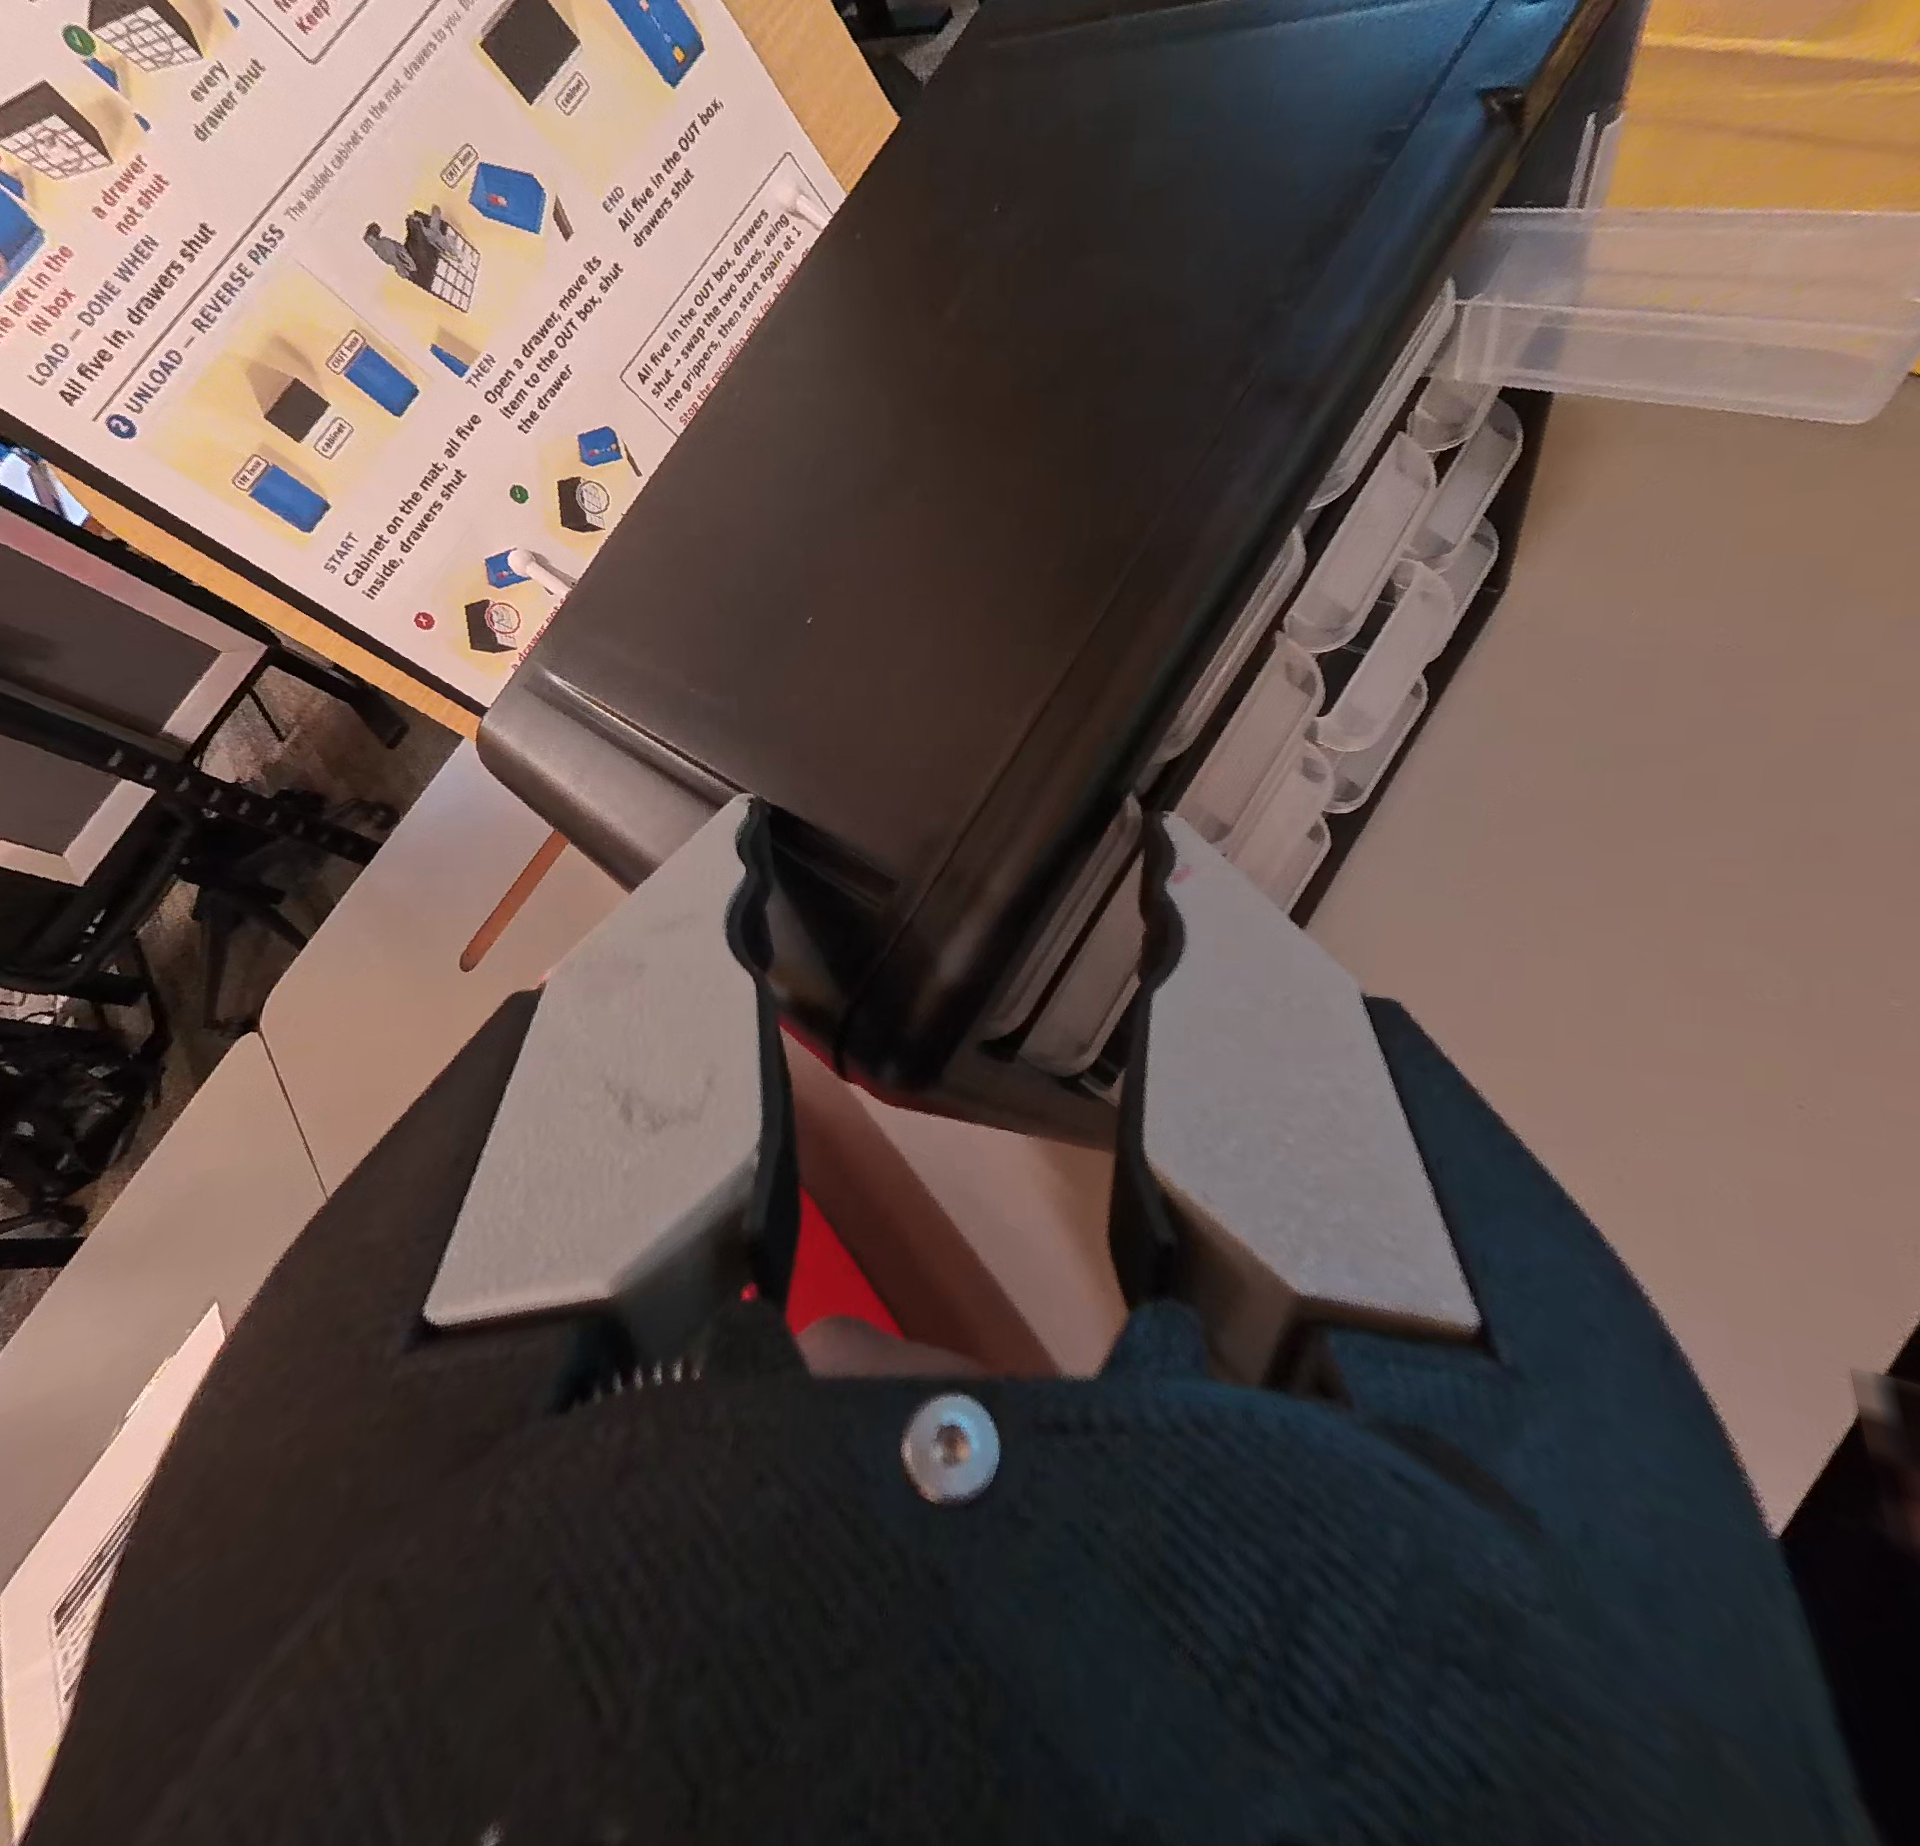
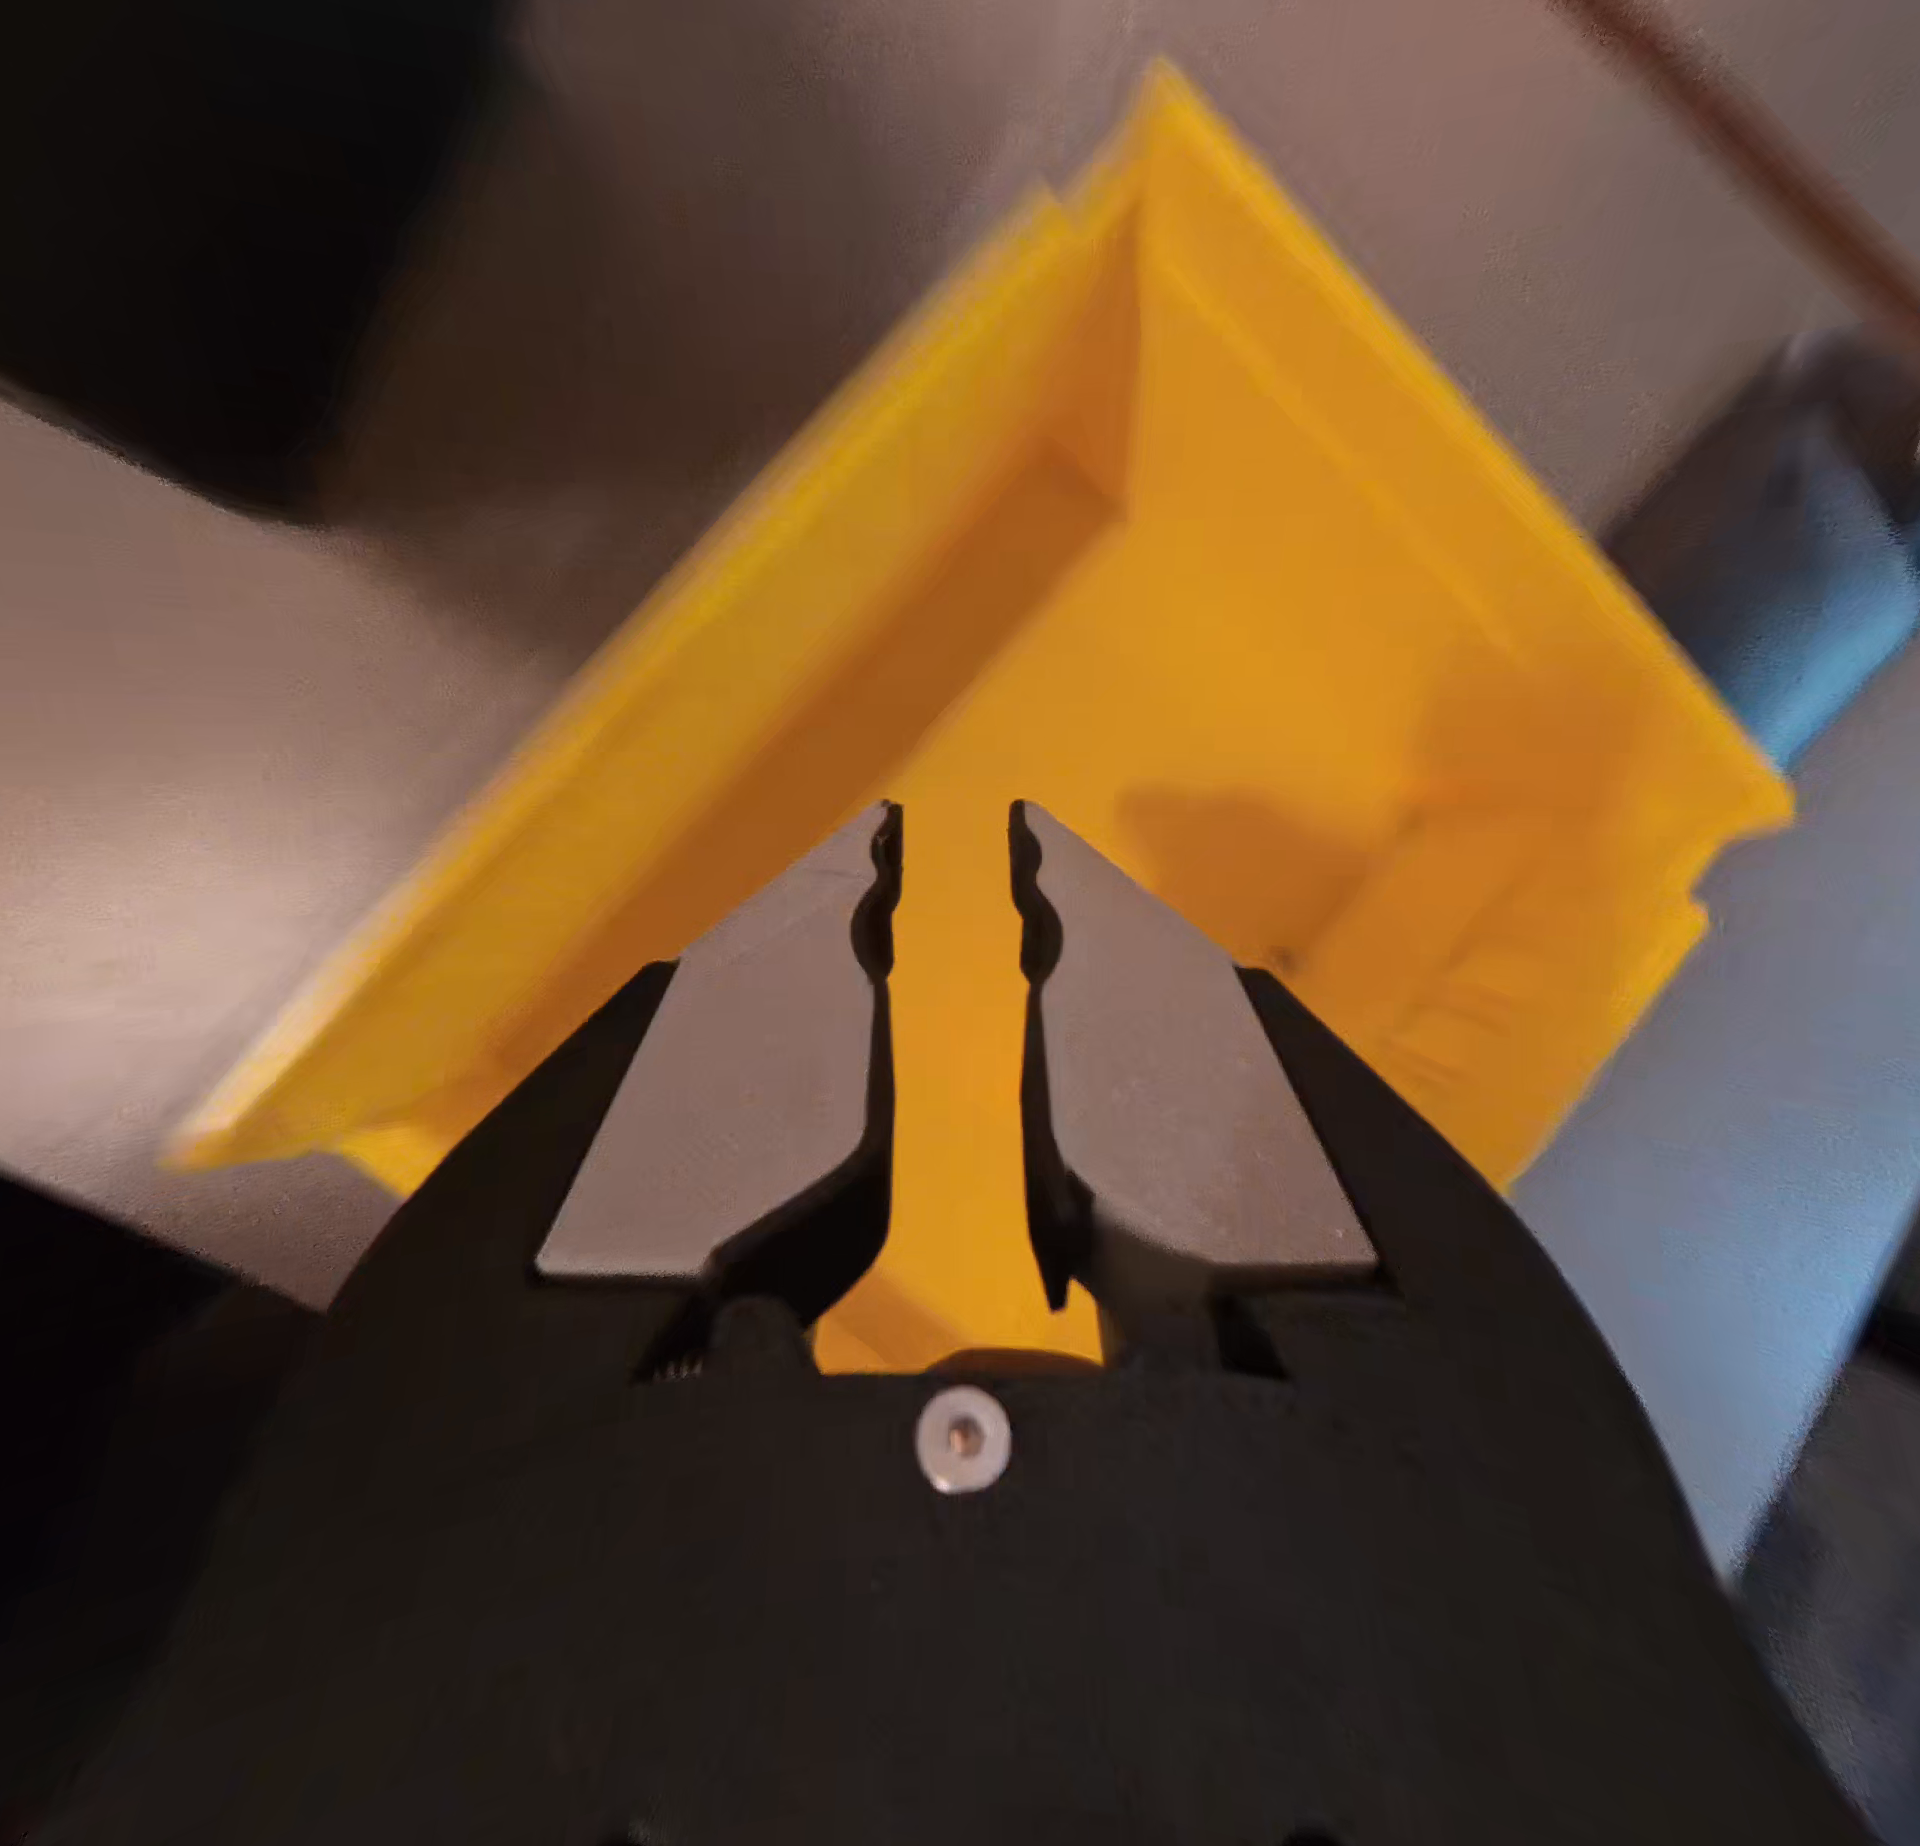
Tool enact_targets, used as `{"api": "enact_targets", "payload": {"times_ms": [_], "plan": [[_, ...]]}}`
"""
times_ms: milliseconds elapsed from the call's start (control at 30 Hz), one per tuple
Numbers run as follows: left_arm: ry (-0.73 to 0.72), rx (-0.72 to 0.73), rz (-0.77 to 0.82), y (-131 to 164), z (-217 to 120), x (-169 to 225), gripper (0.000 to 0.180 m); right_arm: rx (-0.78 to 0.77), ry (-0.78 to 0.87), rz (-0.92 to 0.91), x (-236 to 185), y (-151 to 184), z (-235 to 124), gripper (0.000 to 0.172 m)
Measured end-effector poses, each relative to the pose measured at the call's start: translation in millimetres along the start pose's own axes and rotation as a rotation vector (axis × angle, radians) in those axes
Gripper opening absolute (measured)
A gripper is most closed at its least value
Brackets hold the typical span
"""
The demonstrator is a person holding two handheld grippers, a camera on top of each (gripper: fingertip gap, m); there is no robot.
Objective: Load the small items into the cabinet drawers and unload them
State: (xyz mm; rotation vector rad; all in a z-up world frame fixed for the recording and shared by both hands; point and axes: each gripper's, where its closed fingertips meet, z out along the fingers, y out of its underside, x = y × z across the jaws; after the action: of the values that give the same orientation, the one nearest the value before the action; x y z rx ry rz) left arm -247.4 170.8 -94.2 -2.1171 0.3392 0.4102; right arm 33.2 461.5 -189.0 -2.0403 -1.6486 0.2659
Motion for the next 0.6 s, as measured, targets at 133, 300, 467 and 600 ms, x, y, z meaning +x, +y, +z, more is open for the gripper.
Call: {"api": "enact_targets", "payload": {"times_ms": [133,300,467,600], "plan": [[-0.002,0.001,-0.004,0,0,0,0.070,0.301,-0.231,-0.174,-98,-63,-63,0.008],[-0.007,-0.008,-0.001,0,0,0,0.071,0.433,-0.524,-0.457,-224,-77,-107,0.000],[-0.019,-0.024,0.016,1,1,1,0.073,0.357,-0.441,-0.505,-241,-88,-69,0.000],[-0.023,-0.030,0.022,1,1,1,0.073,0.392,-0.177,-0.388,-202,-122,-36,0.000]]}}
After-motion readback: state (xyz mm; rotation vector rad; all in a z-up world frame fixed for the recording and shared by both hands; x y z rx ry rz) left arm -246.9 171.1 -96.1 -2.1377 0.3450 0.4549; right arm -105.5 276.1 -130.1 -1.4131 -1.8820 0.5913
